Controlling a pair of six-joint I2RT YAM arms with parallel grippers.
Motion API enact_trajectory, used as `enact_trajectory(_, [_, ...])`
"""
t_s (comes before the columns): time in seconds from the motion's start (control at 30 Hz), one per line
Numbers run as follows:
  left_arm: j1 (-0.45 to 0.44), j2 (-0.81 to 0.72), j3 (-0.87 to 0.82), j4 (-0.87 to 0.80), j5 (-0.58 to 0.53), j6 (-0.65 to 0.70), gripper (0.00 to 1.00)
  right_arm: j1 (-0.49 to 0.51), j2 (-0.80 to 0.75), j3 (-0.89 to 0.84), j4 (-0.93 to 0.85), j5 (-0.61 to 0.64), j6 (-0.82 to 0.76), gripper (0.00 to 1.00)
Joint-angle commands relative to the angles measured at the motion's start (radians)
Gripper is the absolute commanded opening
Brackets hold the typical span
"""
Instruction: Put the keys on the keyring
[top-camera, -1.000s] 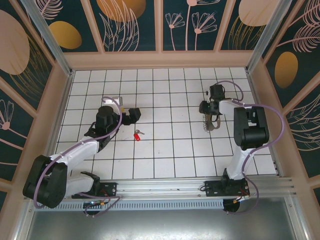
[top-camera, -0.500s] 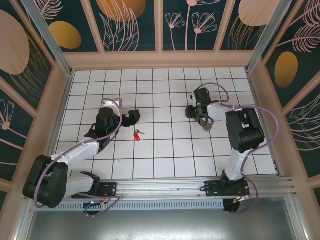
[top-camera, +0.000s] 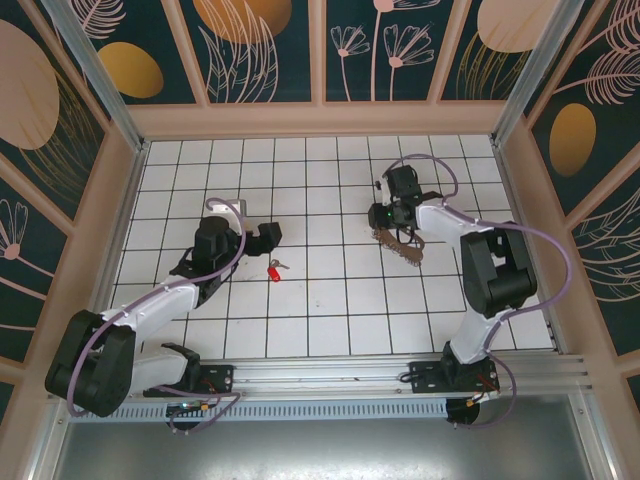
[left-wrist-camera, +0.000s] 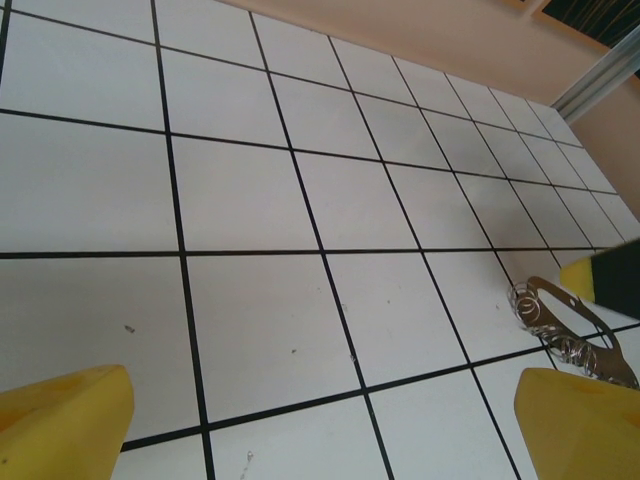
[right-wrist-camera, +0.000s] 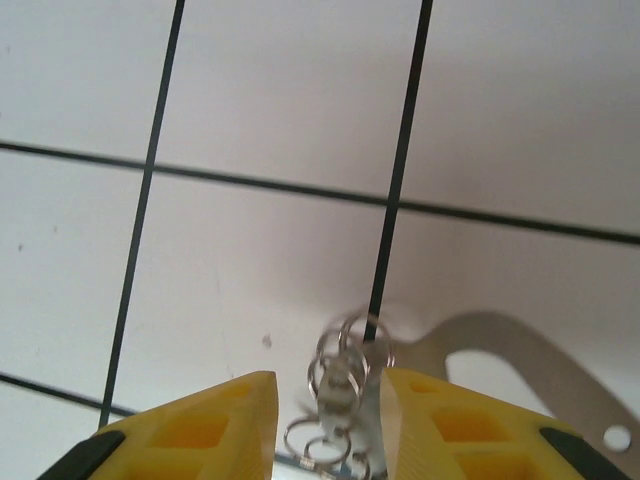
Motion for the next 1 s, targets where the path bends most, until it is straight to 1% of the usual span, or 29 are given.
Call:
enact_trajectory(0.0, [-0.007, -0.033, -0.016, -0.024, -0.004, -0.009, 0.97, -0.027, 0.055, 0.035, -0.037, -0.011, -0.037, 0.3])
enact_trajectory(0.2, [-0.007, -0.028, -0.014, -0.03, -0.005, -0.008, 0.96, -0.086, 0.069, 0.036, -0.018, -0.093, -0.045, 0.24])
enact_trajectory(0.47, [-0.011, -0.001, 0.0, -0.024, 0.015, -0.003, 0.95, -0.097, 0.109, 0.02, -0.003, -0.157, -0.052, 0.17])
enact_trajectory(0.97, [-0.017, 0.005, 0.006, -0.03, 0.013, 0.006, 0.94, -0.105, 0.142, 0.026, 0.018, -0.204, -0.048, 0.12])
